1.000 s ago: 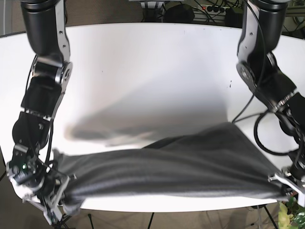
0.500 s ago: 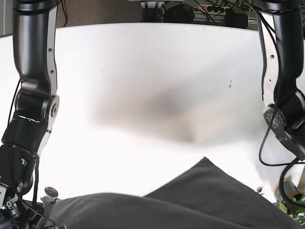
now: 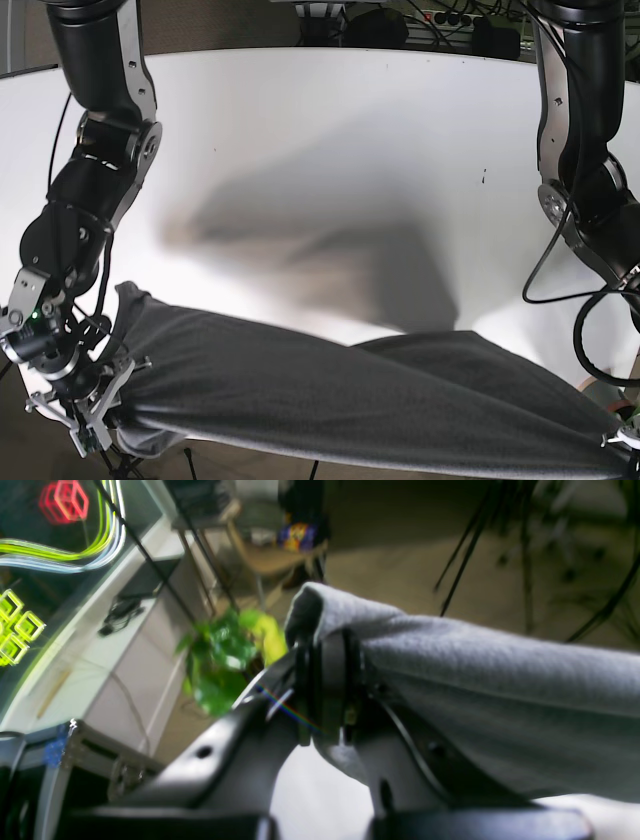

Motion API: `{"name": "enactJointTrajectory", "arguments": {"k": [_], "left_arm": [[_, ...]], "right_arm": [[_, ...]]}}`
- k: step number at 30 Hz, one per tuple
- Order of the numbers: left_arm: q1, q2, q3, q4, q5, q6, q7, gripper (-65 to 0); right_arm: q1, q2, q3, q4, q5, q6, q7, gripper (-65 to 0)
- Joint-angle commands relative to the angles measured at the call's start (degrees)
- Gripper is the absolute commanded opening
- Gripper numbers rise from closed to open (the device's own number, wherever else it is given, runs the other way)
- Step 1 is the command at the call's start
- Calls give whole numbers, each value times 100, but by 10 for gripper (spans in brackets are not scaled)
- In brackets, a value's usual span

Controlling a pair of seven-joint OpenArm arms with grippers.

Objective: Fold the T-shirt properly
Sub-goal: 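Lift the grey shirt with both grippers, swing it, and lay it down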

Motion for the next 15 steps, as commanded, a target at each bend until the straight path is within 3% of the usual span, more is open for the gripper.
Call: {"name": "enactJointTrajectory", "arguments": {"k": [1,15], "left_arm": [[228,-103,-16,430,26,-140,-215,-650],[3120,-50,-622,2223,26,-545,40,-650]], "right_arm": [[-305,-63,259,413,153,-50,145,-601],[-2872,-634,1006,1626,742,-59,145,-601]]}}
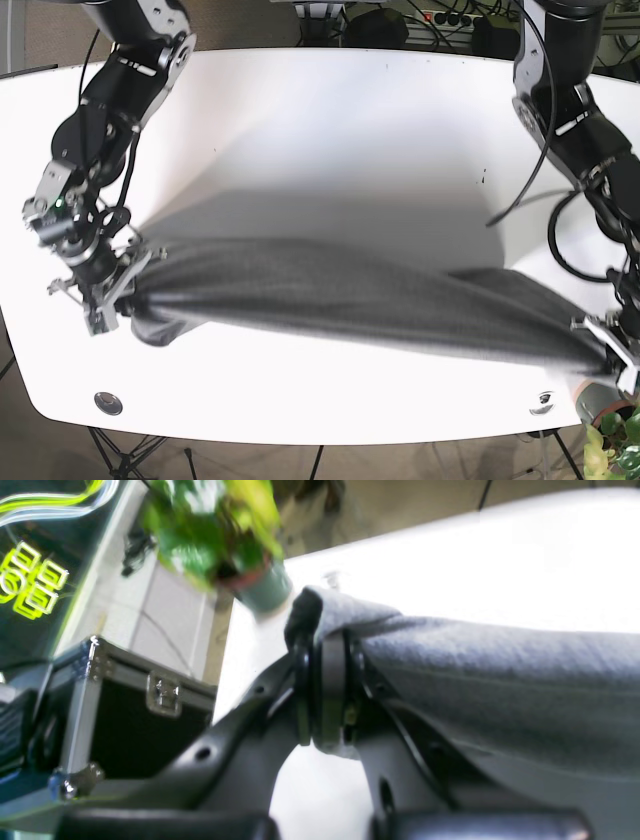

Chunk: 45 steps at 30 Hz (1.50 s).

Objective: Fold the T-shirt properly
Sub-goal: 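Lift the grey shirt with both grippers, swing it, and lay it down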

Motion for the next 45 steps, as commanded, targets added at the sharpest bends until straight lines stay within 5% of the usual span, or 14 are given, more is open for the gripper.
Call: {"name": "enactJointTrajectory", "arguments": {"k": [1,18,28,38,45], "left_arm": [[462,-61,-291,469,30,-137,-148,-650],[3152,493,-1443,1005,39,-572,-192,-650],[3785,493,-1460,873,39,-572,-192,-650],[3820,493,-1495,433,48,-572,-192,-650],[3811,493,-1469,407,39,-572,-201,-650]], "right_arm": [[-323,-84,113,321,60,-28,131,-601],[-2028,-470,491,471,60,-19,131,-601],[-2608,-620,491,462,69,-19,131,-591],[-2942,-813,561,524,69,-19,131,-400],[-2951,-884,587,822,69,-19,114,-382]]}}
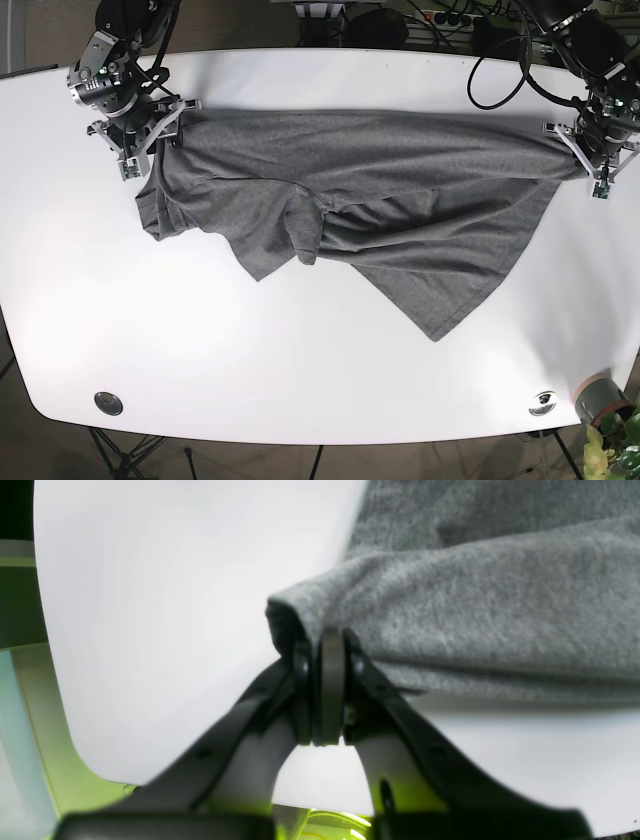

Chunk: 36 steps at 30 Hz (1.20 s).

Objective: Fold the T-shirt properly
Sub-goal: 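Lift the grey shirt with both grippers, swing it, and lay it down, then grasp the hanging hem with the right gripper and pull it toward the collar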

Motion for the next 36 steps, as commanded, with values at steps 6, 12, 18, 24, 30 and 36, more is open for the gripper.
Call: {"name": "enactJointTrajectory", "arguments": {"k": [6,12,18,24,30,36], "left_arm": [[-82,-103,4,77,-11,34,-102,-650],[-90,-103,13,77,-11,34,-102,-650],[-99,-103,13,77,-2,34,-102,-650],[-99,-103,13,77,15,34,-102,-650],[-99,-103,13,95,24,34,-102,-650],[-99,-103,13,86,24,34,-102,-650]], "right_arm": [[320,50,-29,119,56,-2,55,-380],[786,147,-566,101,3,-19,55,-380],[1454,287,-1313,-339,-14,-72,55,-380],[2439,402,-1612,-1631,-32,-81,55,-380],[3335,639,-1647,-3064,-32,-81,125,-296],[3836,718,-1647,-4040,-14,-81,486,-178]]}}
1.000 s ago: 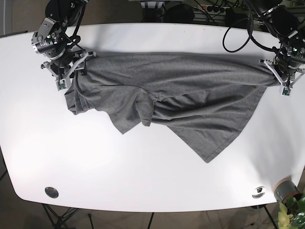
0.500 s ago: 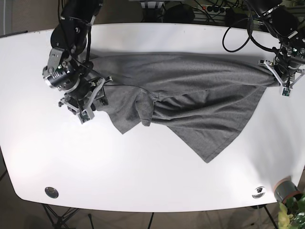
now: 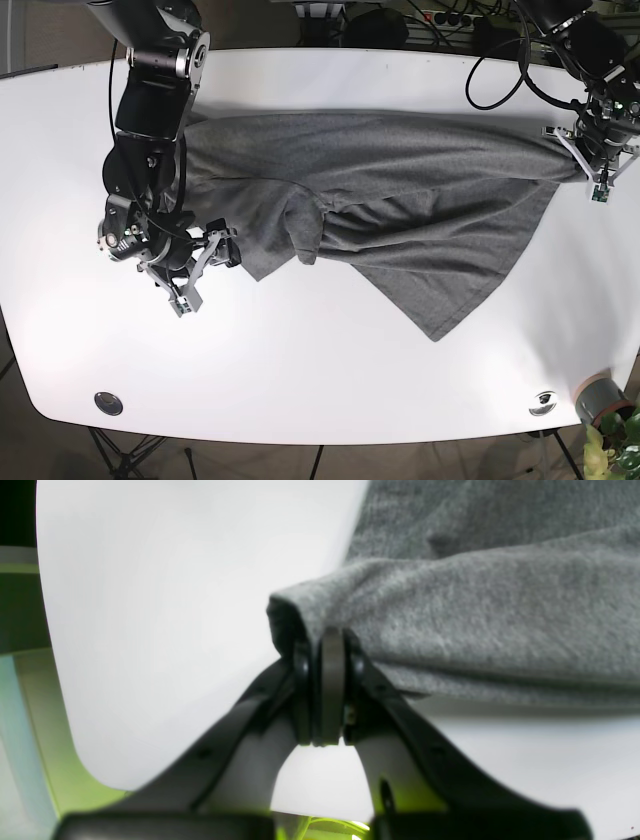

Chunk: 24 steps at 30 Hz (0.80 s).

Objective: Fold the T-shirt properly
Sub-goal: 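Grasp the hanging hem with the right gripper and pull it toward the collar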

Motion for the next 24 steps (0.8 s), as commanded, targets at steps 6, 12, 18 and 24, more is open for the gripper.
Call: {"name": "enactJointTrajectory", "arguments": {"k": [6,12,18,24], "left_arm": [[-38,-101,-24,90,-13,32,-61,-650],[-38,-101,-15,81,-13,32,-61,-650],[-38,-101,-15,81,-13,32,-61,-650],[-38,-101,-15,81,-13,32,-61,-650]], "right_arm": [[595,32,-3,-1024,139,79,195,-154],[647,-135,6,-1164,157,88,265,-154],[639,-250,6,-1182,157,88,274,-154],[621,-364,6,-1191,157,88,283,-155]]}}
